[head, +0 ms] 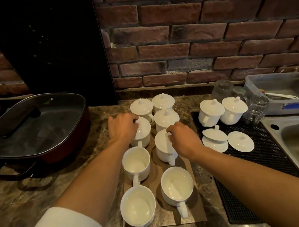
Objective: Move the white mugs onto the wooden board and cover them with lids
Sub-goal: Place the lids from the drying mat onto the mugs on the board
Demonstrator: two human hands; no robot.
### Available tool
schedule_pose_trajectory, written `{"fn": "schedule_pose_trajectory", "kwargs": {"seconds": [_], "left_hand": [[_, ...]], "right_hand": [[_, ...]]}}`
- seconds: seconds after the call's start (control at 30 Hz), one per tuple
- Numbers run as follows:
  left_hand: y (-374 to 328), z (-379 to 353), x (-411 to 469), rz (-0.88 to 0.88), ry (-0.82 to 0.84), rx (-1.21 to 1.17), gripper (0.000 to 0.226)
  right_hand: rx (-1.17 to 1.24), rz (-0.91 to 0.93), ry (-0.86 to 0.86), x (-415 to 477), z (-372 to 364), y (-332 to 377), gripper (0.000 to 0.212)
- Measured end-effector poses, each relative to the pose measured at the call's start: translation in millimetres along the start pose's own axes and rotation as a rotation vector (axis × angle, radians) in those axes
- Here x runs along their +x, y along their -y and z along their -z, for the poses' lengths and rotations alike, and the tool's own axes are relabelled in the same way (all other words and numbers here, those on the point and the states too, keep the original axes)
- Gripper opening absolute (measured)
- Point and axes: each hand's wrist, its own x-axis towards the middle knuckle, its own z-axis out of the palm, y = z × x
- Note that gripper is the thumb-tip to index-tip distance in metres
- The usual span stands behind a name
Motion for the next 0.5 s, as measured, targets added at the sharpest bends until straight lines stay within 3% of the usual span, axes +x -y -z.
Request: {"fn": "schedule_pose_trajectory", "kwargs": {"seconds": [0.5], "left_hand": [[-1, -13, 6, 0.013, -0.014, 0.000, 0.024]], "right_hand": [[-0.003, 0.012, 0.006, 4, -2, 0, 0.043]]}}
